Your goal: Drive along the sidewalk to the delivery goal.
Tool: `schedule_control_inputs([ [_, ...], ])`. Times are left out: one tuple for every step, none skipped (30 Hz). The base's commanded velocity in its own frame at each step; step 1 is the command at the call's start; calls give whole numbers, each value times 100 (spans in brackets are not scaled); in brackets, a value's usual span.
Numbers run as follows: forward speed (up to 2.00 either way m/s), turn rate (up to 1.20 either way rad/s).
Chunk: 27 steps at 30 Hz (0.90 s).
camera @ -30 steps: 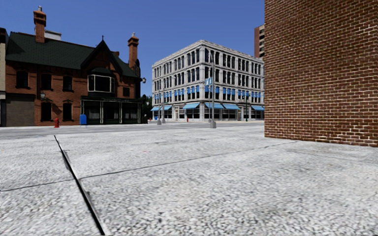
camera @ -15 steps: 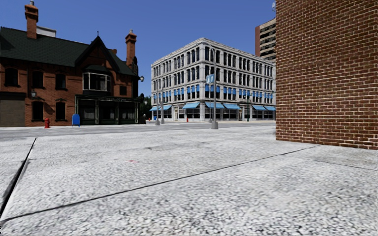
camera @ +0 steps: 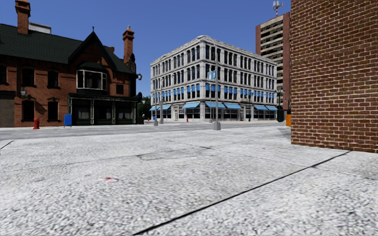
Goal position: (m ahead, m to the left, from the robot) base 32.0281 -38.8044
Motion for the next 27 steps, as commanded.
schedule_control_inputs([
  [200,0],
  [200,0],
  [200,0],
  [200,0],
  [200,0],
  [200,0],
  [200,0],
  [200,0],
  [200,0],
  [200,0],
  [200,0],
  [200,0],
  [200,0],
  [200,0],
  [200,0],
  [200,0],
  [200,0],
  [200,0],
  [200,0],
  [200,0],
  [200,0],
  [200,0],
  [200,0],
  [200,0],
  [200,0],
  [200,0],
  [200,0],
])
